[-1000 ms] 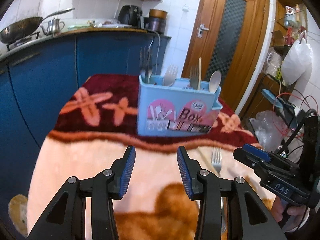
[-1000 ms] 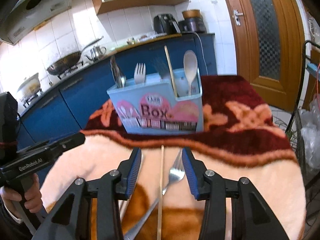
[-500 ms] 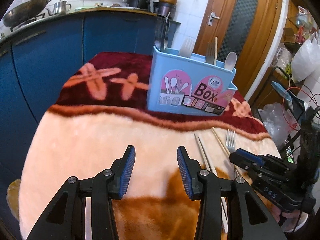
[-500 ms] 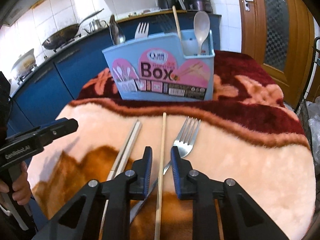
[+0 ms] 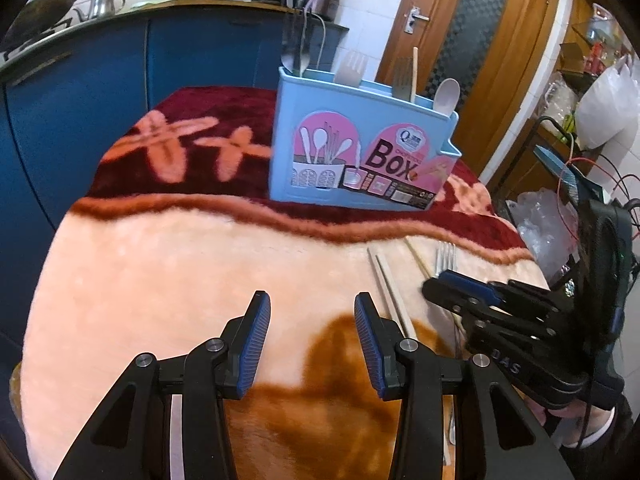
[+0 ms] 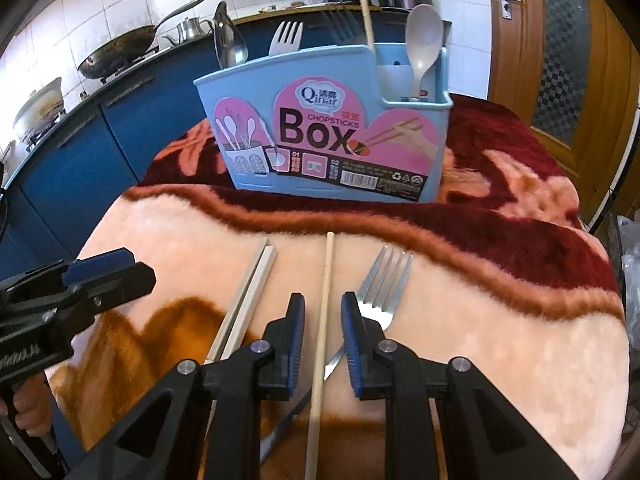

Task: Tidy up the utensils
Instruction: 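Grasp a white chopstick with the left tool while the right tool grasps a wooden chopstick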

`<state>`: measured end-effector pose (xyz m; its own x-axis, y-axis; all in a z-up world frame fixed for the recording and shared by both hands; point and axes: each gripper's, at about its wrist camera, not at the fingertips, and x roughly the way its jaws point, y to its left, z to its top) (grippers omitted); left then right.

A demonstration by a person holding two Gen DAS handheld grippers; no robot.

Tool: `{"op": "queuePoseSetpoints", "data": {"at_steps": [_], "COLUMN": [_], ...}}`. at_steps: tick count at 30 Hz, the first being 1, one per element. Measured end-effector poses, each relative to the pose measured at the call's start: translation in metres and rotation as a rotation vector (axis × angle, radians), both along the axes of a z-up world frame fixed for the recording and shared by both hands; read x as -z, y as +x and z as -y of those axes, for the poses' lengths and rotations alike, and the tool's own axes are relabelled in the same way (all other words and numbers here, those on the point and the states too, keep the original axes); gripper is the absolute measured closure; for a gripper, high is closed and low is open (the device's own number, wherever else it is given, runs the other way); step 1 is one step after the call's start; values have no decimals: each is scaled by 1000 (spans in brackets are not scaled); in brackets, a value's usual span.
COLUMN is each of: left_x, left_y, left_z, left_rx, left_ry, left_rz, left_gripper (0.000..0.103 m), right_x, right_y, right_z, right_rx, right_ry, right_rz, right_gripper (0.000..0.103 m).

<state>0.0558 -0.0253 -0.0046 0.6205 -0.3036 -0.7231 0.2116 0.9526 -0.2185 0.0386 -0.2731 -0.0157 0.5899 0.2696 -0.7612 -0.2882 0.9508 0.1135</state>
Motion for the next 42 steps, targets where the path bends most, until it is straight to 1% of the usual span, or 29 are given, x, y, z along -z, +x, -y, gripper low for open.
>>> {"op": "queuePoseSetpoints", "data": {"at_steps": [1, 4, 8, 12, 17, 20, 22, 32, 34, 37, 41, 42], "left_x": [0, 1, 5, 6, 10, 14, 18, 23, 22, 20, 19, 19], "left_y": [0, -1, 0, -1, 0, 3, 4, 7, 11, 17, 25, 28], "left_z": [1, 5, 11, 22, 35, 39, 42, 48, 49, 52, 58, 59], "left_rx": [2, 11, 30, 63, 89, 84, 73, 50, 62, 96, 135, 144], "left_ry": [0, 2, -2, 13, 17, 5, 15, 63, 77, 130, 172, 172], "left_rz": [-1, -6, -29, -41, -78, -110, -126, -139, -160, -197, -247, -263], "left_gripper": [58, 58, 56, 56, 56, 56, 56, 56, 56, 54, 54, 56], "right_x": [1, 2, -3, -12, -20, -22, -22, -16, -15, -14, -9, -7], "right_y": [2, 3, -4, -16, -27, -31, -33, -37, -37, -37, -33, -32], "right_z": [-1, 3, 15, 33, 53, 61, 67, 80, 83, 88, 92, 93], "right_rx": [-3, 5, 23, 69, 106, 121, 127, 132, 133, 142, 165, 169], "right_ry": [-3, 8, 62, 114, 174, 202, 219, 264, 270, 271, 258, 254], "right_rz": [-12, -16, 8, 41, 75, 85, 89, 96, 95, 92, 69, 61], "right_gripper": [91, 96, 97, 97, 97, 97, 97, 96, 96, 96, 96, 96]}}
